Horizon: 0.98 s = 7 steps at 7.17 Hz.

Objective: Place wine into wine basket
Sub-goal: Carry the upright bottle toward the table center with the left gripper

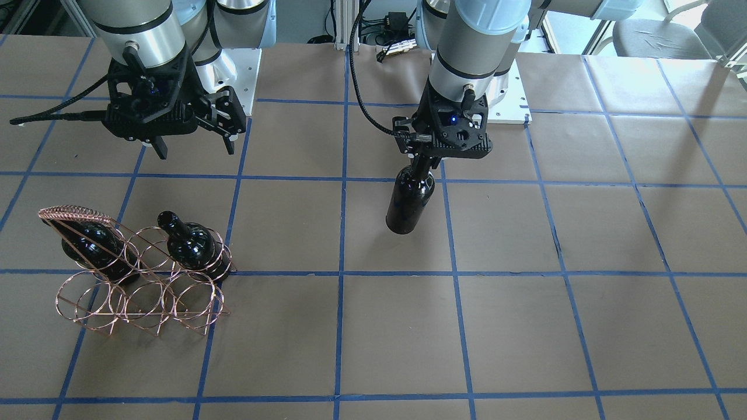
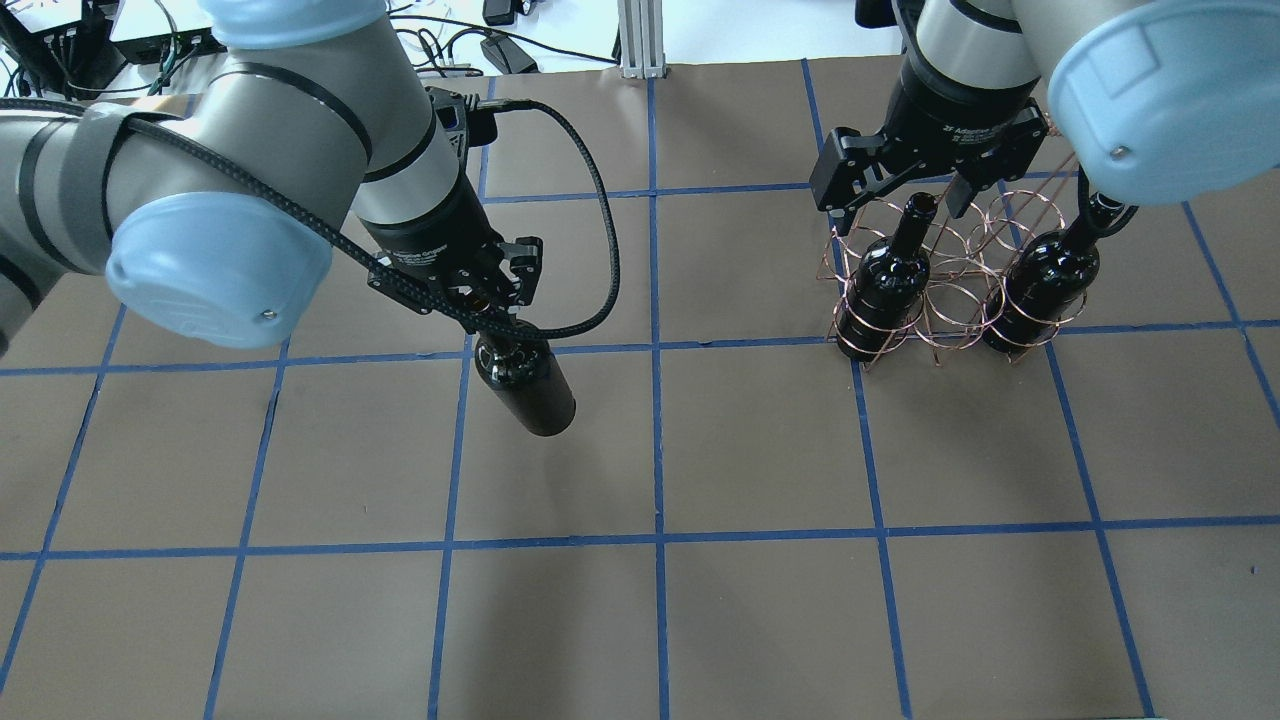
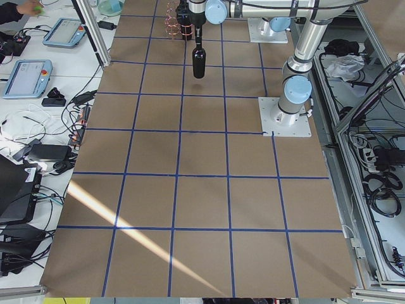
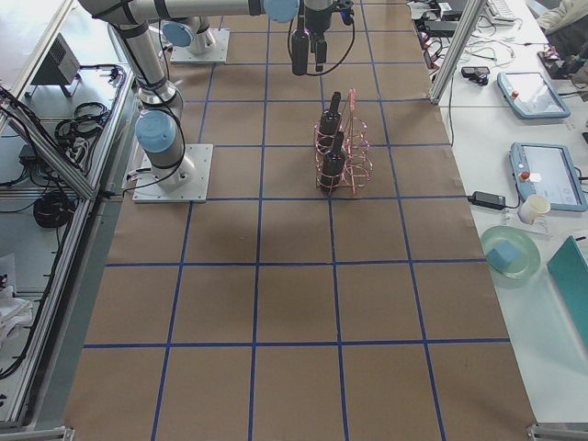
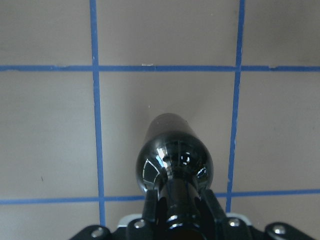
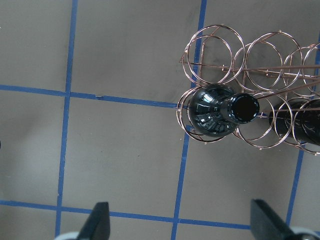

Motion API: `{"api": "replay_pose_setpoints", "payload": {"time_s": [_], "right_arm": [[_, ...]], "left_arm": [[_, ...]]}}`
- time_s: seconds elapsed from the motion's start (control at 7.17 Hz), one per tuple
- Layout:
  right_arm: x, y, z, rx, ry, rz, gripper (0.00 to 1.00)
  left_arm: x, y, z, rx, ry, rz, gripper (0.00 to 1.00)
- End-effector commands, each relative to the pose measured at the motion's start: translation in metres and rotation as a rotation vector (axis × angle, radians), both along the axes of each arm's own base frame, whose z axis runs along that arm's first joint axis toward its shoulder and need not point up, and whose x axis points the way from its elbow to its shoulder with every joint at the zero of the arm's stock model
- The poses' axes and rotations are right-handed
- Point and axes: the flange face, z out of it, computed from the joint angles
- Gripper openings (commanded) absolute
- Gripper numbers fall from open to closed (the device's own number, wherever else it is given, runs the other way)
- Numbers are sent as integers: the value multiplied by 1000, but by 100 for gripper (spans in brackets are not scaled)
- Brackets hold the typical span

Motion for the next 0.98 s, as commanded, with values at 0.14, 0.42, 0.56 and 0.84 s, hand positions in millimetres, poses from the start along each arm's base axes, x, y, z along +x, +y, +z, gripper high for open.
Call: {"api": "replay_pose_setpoints", "payload": {"time_s": [0.14, 0.42, 0.56, 0.84], "right_arm": [[2, -5, 8, -62, -13, 6, 100], [6, -10, 3, -74, -14, 32, 100], [21, 3, 1, -59, -17, 59, 100], [33, 14, 1, -56, -10, 82, 100]], "left_arm": [[8, 51, -5, 103, -9, 65, 0], [7, 52, -16, 67, -4, 101, 0], [7, 54, -19, 56, -2, 130, 0], [6, 54, -30, 79, -11, 130, 0]]}}
